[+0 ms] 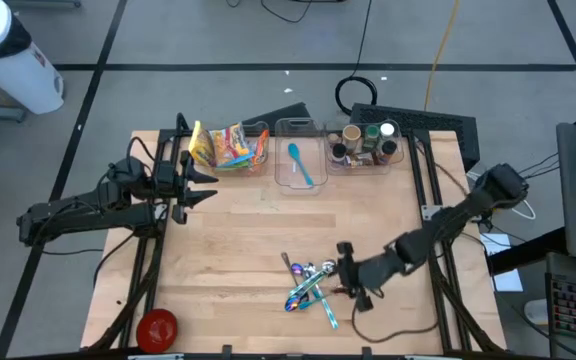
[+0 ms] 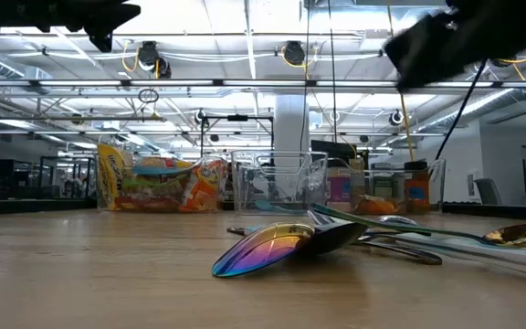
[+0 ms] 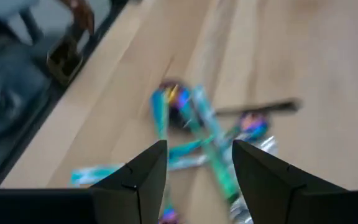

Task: Pick & Place Food Item
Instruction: Put the blue spoon into the middle transparent bin

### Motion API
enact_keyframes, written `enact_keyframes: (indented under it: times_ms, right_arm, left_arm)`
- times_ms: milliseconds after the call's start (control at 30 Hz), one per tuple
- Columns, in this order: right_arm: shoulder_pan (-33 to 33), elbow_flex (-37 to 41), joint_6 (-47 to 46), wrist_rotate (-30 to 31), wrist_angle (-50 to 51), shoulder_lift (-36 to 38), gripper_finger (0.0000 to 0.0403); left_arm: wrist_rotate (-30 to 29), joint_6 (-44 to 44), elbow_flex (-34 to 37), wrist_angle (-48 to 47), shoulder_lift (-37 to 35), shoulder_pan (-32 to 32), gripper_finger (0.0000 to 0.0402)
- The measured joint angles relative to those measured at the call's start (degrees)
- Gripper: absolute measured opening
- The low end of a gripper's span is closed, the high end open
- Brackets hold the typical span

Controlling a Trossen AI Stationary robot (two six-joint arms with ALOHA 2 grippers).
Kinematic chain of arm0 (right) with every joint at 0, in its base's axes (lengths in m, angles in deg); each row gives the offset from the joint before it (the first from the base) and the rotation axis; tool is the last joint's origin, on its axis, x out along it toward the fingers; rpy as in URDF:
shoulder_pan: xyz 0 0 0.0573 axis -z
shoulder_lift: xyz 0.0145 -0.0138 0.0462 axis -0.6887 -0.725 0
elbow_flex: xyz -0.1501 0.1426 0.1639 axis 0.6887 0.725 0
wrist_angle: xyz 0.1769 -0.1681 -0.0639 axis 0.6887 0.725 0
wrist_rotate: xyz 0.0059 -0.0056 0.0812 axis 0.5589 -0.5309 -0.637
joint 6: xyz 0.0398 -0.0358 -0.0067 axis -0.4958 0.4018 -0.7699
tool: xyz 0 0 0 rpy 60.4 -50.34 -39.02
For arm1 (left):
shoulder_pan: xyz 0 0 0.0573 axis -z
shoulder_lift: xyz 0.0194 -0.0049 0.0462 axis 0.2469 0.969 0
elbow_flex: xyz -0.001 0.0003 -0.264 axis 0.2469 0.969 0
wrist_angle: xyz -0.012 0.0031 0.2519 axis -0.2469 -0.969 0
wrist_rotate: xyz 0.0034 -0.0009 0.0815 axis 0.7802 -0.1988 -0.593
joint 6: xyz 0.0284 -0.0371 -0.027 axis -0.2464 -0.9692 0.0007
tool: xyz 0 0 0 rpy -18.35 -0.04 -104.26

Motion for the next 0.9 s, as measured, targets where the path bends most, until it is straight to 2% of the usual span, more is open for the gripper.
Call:
enact_keyframes:
  times_ms: [233,400,600,900]
  right_arm:
    - [-2.96,0.07,-4.99,0.22,-1.96,-8.92,0.0172]
    - [-3.03,0.04,-3.84,3.65,-3.13,-12.83,0.0175]
    - [-3.19,0.02,-3.94,2.99,-5.88,-17.49,0.0177]
    - [-3.35,-0.04,-5.88,0.37,-6.86,-19.46,0.0150]
  left_arm:
    - [0.00,-0.01,0.00,-0.02,0.02,-0.02,0.0152]
    - [0.00,0.01,0.00,-0.02,0.02,-0.02,0.0152]
    - [0.00,0.01,0.00,-0.02,0.01,-0.02,0.0152]
    - [0.00,0.01,0.00,0.17,0.02,-0.02,0.0152]
